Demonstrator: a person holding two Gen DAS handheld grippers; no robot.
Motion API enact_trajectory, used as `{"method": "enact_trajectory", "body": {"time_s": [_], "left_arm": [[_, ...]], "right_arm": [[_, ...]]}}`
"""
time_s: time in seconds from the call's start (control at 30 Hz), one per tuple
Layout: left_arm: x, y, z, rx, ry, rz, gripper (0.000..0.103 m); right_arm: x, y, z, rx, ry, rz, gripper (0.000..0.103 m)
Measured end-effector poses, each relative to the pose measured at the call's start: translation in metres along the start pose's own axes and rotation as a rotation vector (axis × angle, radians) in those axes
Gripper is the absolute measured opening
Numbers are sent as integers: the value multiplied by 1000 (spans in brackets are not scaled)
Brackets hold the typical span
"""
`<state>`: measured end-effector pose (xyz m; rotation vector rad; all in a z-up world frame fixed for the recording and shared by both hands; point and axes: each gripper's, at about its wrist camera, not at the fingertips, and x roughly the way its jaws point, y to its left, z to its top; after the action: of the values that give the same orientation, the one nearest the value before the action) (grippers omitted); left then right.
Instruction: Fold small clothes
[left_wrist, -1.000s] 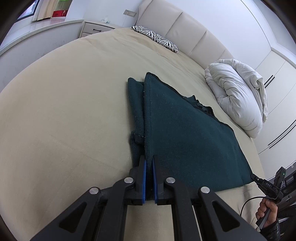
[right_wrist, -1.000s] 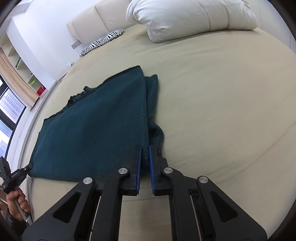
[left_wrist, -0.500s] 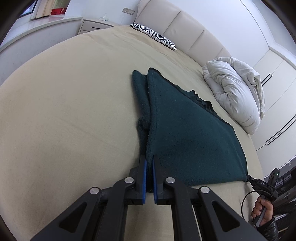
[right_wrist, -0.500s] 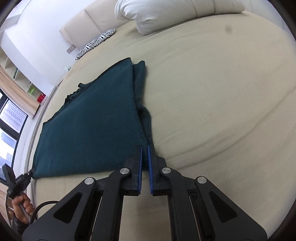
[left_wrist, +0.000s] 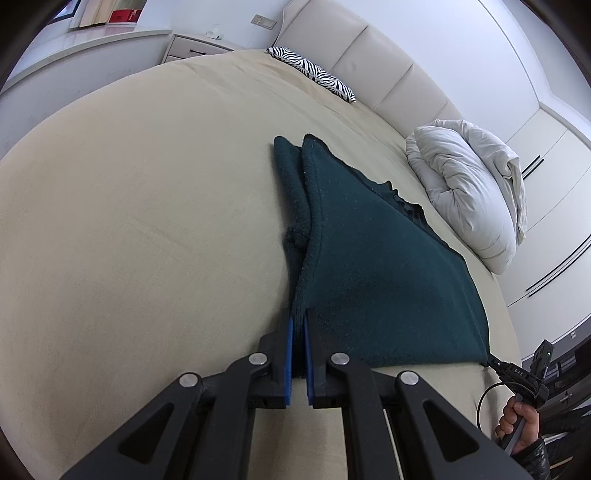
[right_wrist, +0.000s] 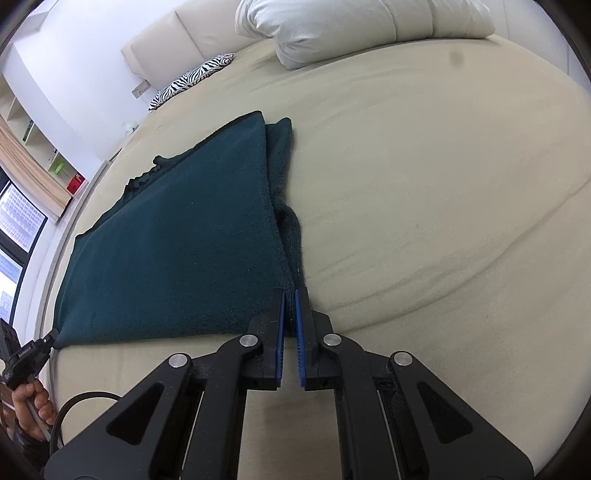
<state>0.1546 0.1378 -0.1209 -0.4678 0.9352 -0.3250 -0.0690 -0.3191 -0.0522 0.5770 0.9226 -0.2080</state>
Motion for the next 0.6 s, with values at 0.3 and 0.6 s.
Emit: {"method": "enact_trajectory", "body": {"time_s": [0.3,0.6], "left_arm": [[2,0,-1,-6,11,-2,7],[4,0,-2,-4,19,19,10]], "right_arm": [[-1,3,3,-18,13,-9,4],[6,-1,5,-14,23,-1,4]]}}
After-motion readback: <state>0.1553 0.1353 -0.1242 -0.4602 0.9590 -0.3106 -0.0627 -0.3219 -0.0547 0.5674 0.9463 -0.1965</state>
